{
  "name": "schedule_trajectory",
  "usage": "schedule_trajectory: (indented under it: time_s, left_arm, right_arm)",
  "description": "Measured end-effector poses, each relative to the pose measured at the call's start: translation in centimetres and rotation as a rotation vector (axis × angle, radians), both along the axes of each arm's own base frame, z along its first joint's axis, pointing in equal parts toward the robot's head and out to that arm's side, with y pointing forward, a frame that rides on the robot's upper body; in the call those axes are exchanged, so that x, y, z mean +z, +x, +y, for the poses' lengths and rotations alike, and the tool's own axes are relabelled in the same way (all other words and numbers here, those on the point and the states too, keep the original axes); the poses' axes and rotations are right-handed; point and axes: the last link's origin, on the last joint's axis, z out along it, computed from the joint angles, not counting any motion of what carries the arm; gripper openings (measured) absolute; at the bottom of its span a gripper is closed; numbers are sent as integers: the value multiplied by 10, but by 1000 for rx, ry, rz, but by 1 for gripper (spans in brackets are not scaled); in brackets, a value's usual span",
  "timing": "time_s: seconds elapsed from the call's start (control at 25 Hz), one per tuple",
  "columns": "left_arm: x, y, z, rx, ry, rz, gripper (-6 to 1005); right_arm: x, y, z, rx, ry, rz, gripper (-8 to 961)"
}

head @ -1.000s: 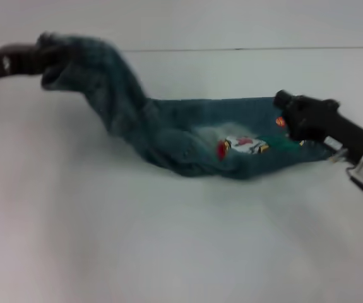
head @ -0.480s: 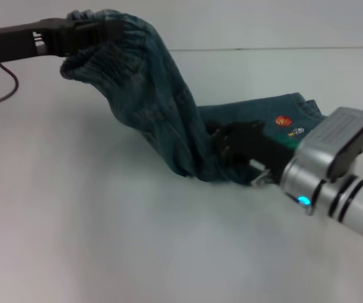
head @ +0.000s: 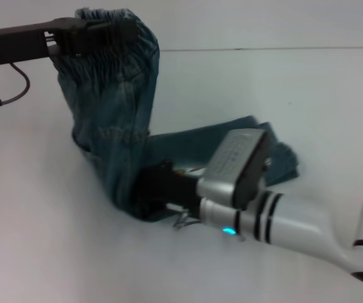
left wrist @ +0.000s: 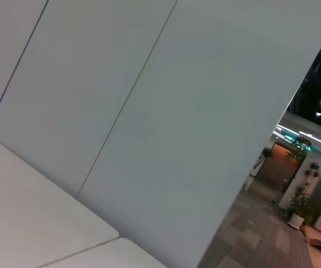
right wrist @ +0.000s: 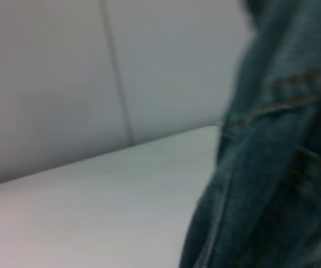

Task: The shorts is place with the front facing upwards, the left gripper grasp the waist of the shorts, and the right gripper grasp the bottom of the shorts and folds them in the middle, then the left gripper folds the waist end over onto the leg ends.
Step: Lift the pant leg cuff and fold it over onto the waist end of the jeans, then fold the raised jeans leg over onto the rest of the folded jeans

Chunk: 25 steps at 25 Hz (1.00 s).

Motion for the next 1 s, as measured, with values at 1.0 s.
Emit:
schedule_trajectory:
  time_s: [1.0]
  left_arm:
    - [-75, 19, 2, -28, -117, 111, 42]
  right_arm:
    - [135, 97, 43, -274, 579, 307, 10]
